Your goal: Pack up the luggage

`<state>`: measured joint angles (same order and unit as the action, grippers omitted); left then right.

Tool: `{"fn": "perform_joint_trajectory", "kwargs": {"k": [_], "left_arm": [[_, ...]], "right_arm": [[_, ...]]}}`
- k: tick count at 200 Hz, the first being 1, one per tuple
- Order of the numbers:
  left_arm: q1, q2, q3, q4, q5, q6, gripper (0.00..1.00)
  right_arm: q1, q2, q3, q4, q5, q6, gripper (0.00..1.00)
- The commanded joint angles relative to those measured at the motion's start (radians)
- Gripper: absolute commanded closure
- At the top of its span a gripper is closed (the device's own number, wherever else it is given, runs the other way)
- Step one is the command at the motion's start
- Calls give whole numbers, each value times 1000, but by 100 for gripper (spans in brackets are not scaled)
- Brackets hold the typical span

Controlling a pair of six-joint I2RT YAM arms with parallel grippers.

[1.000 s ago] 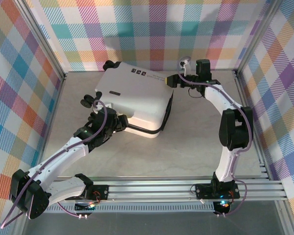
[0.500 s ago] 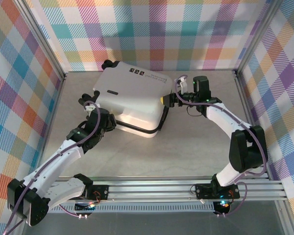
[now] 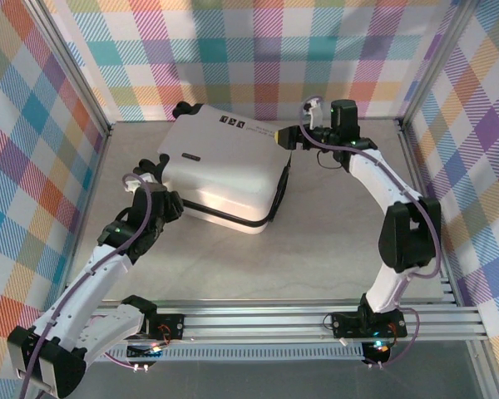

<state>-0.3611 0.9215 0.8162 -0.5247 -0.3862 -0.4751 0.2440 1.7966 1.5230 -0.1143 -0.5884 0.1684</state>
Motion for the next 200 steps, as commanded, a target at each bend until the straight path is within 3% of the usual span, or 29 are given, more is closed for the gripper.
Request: {"fn": "perform_joint_trajectory", "kwargs": {"k": [1,87,135,200], "left_arm": [[26,-7,29,-2,32,3,29],[108,42,-7,53,97,0,29],[160,115,6,96,131,9,29],[234,184,33,111,137,29,29]], "right_arm": [[-11,70,97,-67,-54,-43,14],[-22,298,336,-144,-189,-94,10],[-22,297,283,-121,-281,-158,12],[-19,155,22,30,-467,-193,17]]}}
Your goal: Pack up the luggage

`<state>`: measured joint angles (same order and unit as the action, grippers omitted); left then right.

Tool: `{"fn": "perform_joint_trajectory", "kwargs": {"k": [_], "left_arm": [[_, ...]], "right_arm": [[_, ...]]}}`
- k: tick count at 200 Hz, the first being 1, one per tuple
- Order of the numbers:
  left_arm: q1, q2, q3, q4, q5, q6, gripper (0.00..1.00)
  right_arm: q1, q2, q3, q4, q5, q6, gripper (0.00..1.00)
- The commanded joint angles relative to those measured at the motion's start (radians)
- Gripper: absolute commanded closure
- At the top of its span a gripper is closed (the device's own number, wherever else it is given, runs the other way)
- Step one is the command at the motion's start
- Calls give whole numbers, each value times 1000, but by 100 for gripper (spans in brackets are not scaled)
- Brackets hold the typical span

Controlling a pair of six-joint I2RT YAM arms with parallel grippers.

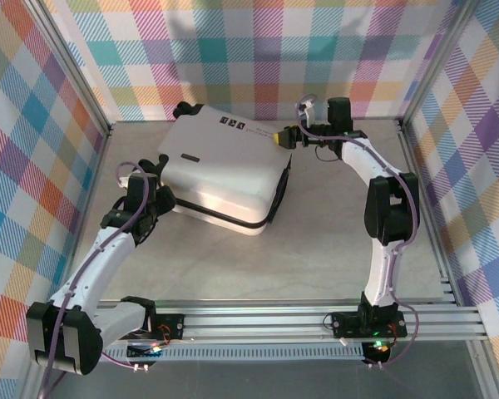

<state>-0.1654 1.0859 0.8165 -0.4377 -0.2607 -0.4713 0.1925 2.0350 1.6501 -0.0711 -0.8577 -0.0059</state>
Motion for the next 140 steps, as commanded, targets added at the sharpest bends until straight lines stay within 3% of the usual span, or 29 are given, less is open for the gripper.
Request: {"fn": "perform_joint_trajectory", "kwargs": {"k": [1,41,82,140], "left_arm": [[39,21,33,24,13,26,29],[86,83,62,53,33,28,29],[102,201,127,117,91,40,30],[86,430,228,322,375,41,37]], "right_arm": [[33,-86,-111,-10,-199,-18,17],[63,-256,-373,125,-185,9,18],[180,-507,-702,310,-85,71,18],[347,-721,-921,398,92,174,18]]}}
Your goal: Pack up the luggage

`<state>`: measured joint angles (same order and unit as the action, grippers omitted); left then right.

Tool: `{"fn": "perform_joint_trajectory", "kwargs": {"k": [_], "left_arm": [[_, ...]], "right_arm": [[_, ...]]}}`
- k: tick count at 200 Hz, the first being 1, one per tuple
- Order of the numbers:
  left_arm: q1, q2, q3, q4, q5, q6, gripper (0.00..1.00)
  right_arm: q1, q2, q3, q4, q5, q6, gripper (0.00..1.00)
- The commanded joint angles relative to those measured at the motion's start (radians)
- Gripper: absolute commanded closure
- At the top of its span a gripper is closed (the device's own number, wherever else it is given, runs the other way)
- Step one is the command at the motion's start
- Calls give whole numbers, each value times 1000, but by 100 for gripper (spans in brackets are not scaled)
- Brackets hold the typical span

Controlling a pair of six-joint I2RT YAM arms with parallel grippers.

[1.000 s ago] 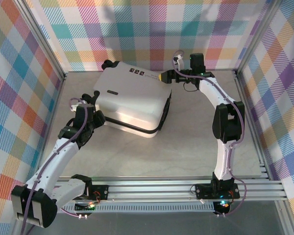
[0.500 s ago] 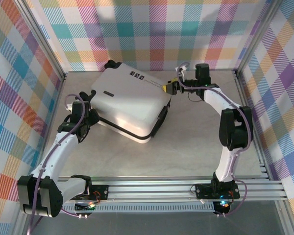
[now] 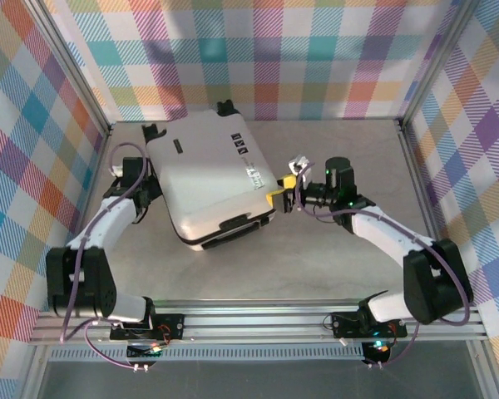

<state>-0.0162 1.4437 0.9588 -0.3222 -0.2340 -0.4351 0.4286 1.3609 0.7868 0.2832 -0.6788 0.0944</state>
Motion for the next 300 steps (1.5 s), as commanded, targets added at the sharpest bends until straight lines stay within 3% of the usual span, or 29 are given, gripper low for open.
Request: {"fn": "perform_joint_trajectory", "kwargs": {"k": [1,64,106,139,169,250,300], "left_arm": [[-65,75,87,208,351,4,37],[-119,111,173,106,229,36,36],[-119,-6,181,-5,123,69,35],[-129,-127,174,-43,153,71,35],[-193,-214,170,-68,161,72,35],[-487,-276,152,0,114,59,34],[-558,-214,148,21,83,42,35]], "right_arm": [[111,-49,-59,45,-82,76,18],[111,-166,-39,-134,209,72,16],[111,-321,-89,-219,395,68,15],[115,-432,-166,-222,474,89,19],[165,-478,-271,-153,560,125,23],[417,-356,-475,125,811,178,36],[485,-153,-426,258,867,189,42]]}}
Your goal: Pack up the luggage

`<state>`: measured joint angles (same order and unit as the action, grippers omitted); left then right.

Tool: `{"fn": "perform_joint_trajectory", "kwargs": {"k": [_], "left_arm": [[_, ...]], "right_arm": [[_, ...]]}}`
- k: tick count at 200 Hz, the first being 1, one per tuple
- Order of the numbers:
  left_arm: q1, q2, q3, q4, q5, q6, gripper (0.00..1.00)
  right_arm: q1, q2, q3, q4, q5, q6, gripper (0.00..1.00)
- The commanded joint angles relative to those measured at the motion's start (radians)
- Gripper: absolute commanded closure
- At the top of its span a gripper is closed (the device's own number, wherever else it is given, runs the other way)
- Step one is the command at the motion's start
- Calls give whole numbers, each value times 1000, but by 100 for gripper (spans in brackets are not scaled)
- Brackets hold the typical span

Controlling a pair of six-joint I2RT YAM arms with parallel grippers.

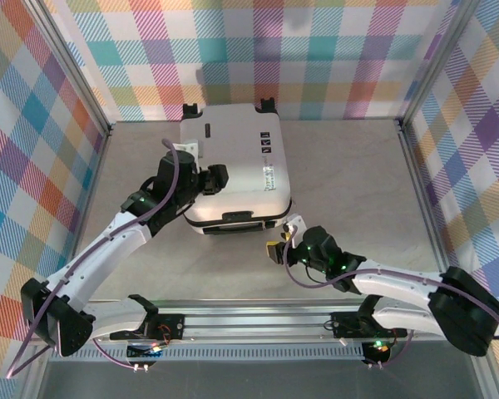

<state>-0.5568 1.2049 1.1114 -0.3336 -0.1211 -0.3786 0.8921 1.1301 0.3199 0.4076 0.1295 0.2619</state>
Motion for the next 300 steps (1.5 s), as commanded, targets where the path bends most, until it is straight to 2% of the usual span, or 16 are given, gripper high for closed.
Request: {"fn": "perform_joint_trajectory", "kwargs": {"k": [1,33,101,149,180,211,252,282,300], "left_arm": [[-17,26,-4,32,-31,-15,35],[-47,34,1,28,-37,-17,35],[-86,44,-7,15,-66,-36,35],[-104,48,-46,37,-60,-75,35],[-104,52,-61,36,-91,-95,35],[-100,49,-60,-7,-147,-103,33],[-94,34,-63,-4,-143,-95,33],[-94,39,-69,2,-130,-97,33],[-94,41,-72,4,-129,-96,33]], "right_arm": [[22,82,42,136,60,22,42],[24,180,73,214,92,23,46],[24,281,160,215,123,-26,49],[23,331,192,216,123,-16,68],[19,314,192,187,153,-20,87],[-7,268,186,124,176,-24,95],[-38,226,159,96,165,-24,96],[-38,246,136,132,126,-26,81],[-35,275,112,179,113,-23,75]]}}
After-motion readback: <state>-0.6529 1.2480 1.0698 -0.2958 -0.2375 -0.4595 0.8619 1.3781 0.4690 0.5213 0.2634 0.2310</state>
